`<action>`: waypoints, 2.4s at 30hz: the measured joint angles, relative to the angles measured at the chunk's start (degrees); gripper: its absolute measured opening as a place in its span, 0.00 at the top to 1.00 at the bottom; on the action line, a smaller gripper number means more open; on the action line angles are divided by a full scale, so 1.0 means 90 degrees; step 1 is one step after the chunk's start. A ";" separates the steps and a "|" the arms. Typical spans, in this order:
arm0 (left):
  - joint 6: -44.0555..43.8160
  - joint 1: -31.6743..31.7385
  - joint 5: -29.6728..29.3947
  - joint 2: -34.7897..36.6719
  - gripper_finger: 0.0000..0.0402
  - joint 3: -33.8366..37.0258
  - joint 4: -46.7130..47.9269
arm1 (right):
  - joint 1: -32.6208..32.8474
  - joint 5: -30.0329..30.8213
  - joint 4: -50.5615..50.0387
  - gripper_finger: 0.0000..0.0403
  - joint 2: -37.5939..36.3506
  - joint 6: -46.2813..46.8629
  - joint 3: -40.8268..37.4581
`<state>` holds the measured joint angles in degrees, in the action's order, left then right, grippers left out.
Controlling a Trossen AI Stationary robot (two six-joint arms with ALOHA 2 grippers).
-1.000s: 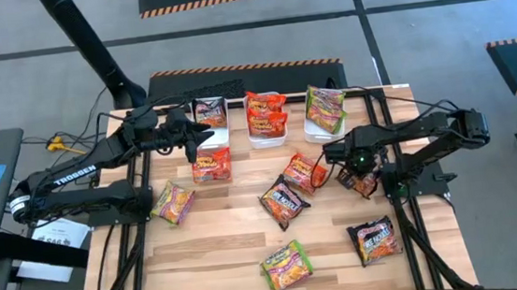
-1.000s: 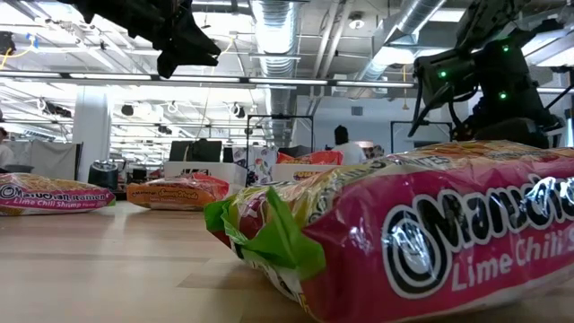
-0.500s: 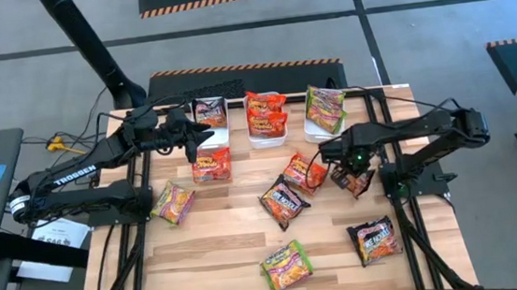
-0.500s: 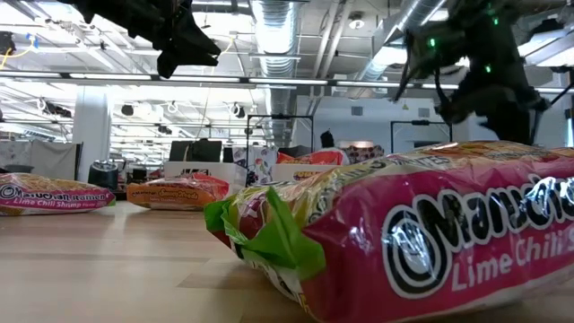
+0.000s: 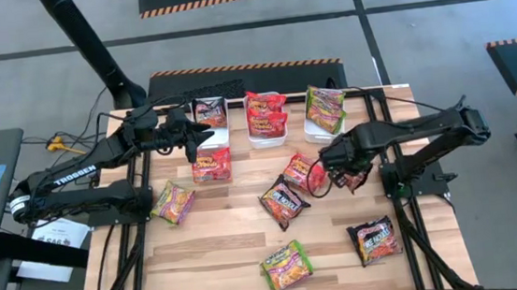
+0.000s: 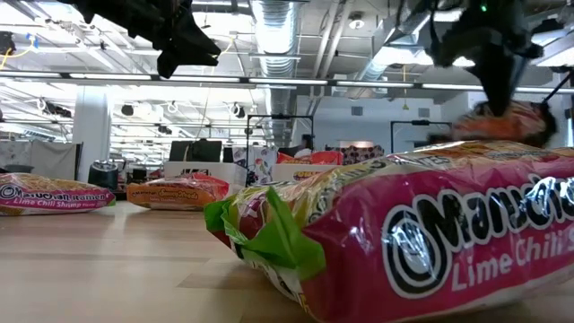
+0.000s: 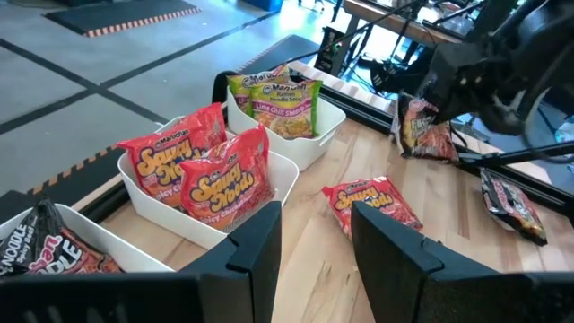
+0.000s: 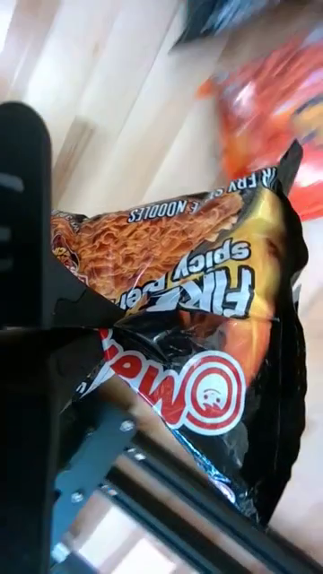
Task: Sort Maruchan noodles
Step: Put the black noodle pack into the left white bin
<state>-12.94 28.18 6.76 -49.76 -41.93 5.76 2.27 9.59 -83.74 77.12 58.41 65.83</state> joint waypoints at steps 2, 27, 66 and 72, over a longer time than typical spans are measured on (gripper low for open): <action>-0.0029 0.0000 0.0073 0.0000 0.70 0.0000 0.0000 | 0.0031 0.0244 0.0049 0.99 0.0000 0.0012 0.0186; -0.3057 0.0393 0.1021 -0.1418 0.53 -0.0002 -0.0905 | -0.1492 0.1109 0.3702 0.99 0.0000 -0.5003 0.0776; -0.2814 0.0330 0.1176 -0.1984 0.53 -0.0379 -0.2226 | -0.1885 0.0227 0.5061 0.99 0.2187 -0.7448 0.3011; -0.2755 0.0330 0.1181 -0.1984 0.53 -0.0379 -0.2070 | -0.1796 0.0188 0.5050 0.99 0.2411 -0.7669 0.3240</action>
<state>-37.74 31.16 17.39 -67.61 -45.34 -12.87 -13.89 11.28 -38.28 98.82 -10.61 94.99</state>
